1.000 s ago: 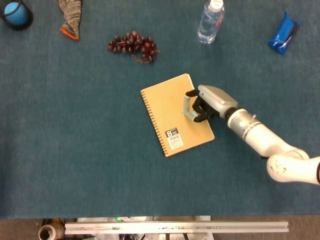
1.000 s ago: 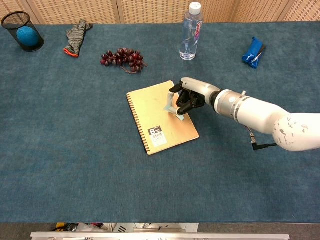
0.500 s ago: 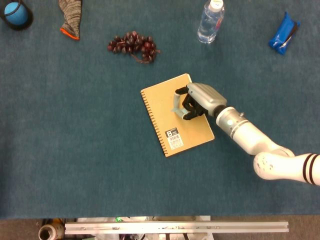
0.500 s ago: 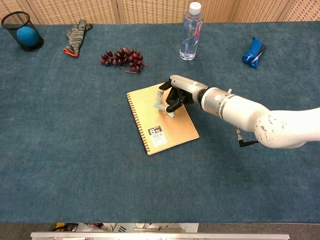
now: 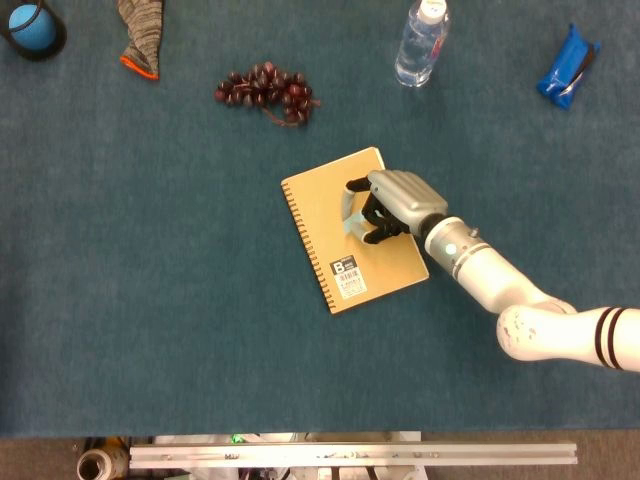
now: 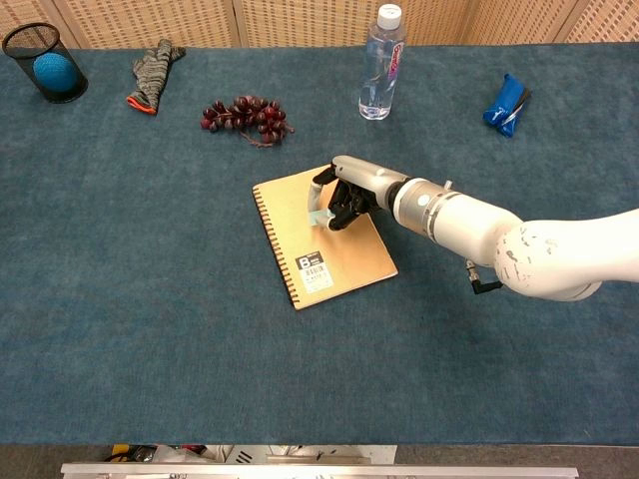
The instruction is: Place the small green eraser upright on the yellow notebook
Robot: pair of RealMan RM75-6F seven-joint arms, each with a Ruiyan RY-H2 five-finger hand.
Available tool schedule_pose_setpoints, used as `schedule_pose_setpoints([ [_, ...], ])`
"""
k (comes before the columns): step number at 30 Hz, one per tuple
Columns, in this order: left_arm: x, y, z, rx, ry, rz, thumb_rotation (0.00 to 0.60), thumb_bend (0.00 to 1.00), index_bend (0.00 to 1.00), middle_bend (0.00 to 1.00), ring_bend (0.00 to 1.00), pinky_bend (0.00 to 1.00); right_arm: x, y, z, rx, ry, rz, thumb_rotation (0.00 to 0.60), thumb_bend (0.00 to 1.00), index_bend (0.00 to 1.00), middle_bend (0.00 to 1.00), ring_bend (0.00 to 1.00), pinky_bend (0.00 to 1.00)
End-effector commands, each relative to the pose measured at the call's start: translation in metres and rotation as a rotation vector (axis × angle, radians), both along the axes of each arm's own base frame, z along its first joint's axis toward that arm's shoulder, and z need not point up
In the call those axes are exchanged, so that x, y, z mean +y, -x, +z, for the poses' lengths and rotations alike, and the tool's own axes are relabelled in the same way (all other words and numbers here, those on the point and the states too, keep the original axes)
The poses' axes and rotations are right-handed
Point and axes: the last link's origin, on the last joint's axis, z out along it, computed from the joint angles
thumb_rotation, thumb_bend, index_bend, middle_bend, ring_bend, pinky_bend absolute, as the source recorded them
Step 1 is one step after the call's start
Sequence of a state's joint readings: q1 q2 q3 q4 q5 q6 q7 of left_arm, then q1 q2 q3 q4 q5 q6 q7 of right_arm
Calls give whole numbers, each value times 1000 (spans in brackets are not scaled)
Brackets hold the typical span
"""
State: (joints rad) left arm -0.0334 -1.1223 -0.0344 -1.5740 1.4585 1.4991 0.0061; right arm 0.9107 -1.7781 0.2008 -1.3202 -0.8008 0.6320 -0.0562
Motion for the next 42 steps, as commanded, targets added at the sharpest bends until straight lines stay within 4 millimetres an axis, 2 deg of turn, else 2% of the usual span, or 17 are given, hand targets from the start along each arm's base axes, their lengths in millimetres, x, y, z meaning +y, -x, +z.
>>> schedule_pose_setpoints([
  [1, 0, 0, 0, 0, -1, -1, 600, 313, 200, 248, 200, 193, 0, 0, 1, 3, 0, 0, 600, 404, 445, 1000, 1000, 1000],
  [7, 1, -2, 0, 2, 0, -4, 600, 313, 200, 248, 200, 193, -2, 1, 3, 5, 7, -2, 600, 347, 369, 1000, 1000, 1000],
  [11, 0, -2, 1, 3, 0, -4, 600, 313, 200, 248, 200, 193, -4, 0, 6, -8, 22, 0, 600, 305, 359, 1000, 1000, 1000],
  [22, 0, -3, 2, 4, -1, -4, 600, 313, 200, 248, 200, 193, -15, 3, 20, 39, 138, 78, 600, 280, 359, 1000, 1000, 1000],
  [26, 0, -4, 1, 2, 3, -6, 600, 314, 200, 248, 200, 193, -16, 1, 18, 59, 167, 107, 600, 210, 359, 1000, 1000, 1000],
  [42, -4, 1, 3, -1, -3, 8, 600, 313, 200, 248, 200, 193, -19, -4, 2, 118, 196, 145, 600, 193, 359, 1000, 1000, 1000],
])
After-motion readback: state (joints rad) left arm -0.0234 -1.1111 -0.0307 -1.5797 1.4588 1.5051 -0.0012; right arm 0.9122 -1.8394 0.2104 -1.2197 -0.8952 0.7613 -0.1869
